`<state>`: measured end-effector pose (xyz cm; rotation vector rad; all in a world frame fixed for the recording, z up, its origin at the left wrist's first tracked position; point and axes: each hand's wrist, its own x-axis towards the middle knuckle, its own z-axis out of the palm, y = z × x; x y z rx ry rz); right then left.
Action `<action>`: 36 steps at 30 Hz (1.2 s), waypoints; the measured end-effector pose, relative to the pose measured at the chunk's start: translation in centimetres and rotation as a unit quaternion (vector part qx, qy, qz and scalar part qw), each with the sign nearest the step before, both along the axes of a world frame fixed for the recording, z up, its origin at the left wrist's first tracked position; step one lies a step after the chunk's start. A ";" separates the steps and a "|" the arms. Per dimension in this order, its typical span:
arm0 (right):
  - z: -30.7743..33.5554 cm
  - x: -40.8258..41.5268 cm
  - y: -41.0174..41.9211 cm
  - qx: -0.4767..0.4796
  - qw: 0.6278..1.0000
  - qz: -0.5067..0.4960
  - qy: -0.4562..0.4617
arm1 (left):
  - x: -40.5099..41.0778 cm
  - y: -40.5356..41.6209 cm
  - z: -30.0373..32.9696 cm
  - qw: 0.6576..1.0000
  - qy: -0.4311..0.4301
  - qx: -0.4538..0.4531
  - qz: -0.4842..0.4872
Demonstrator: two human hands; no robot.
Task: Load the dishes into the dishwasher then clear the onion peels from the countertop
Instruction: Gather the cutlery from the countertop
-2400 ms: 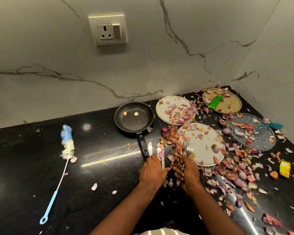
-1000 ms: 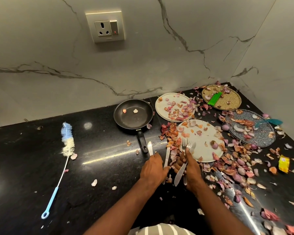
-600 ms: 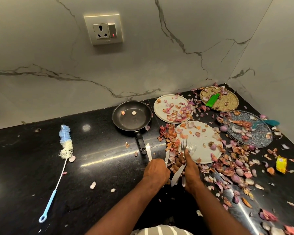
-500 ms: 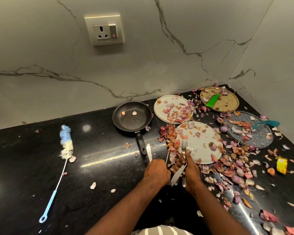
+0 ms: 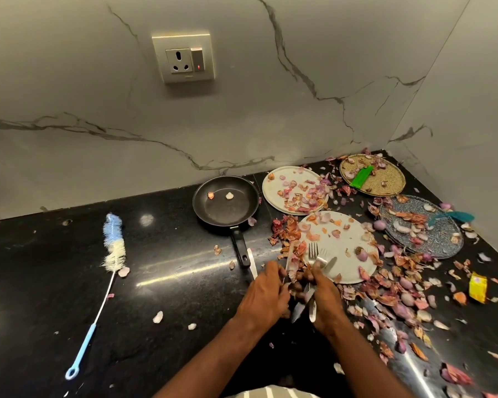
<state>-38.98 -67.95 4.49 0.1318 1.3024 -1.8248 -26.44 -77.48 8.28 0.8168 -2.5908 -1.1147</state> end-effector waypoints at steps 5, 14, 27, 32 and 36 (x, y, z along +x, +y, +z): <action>1.9 0.0 0.1 0.029 0.991 0.087 0.093 | 0.5 0.6 0.6 0.990 0.121 0.070 -0.001; 2.3 -0.9 -1.0 0.081 0.992 -0.001 0.093 | 1.8 1.0 0.0 0.987 0.117 0.099 0.039; 3.6 -1.4 0.5 -0.020 0.998 -0.055 0.015 | -0.1 -2.1 -1.9 0.961 -0.255 -0.027 0.099; 3.3 -1.6 0.8 -0.009 0.997 -0.078 0.013 | 0.9 -2.2 -1.6 0.957 -0.263 -0.017 0.119; 2.7 -1.5 0.9 0.010 0.996 -0.083 0.005 | 1.6 -2.9 -0.8 0.946 -0.306 -0.055 0.088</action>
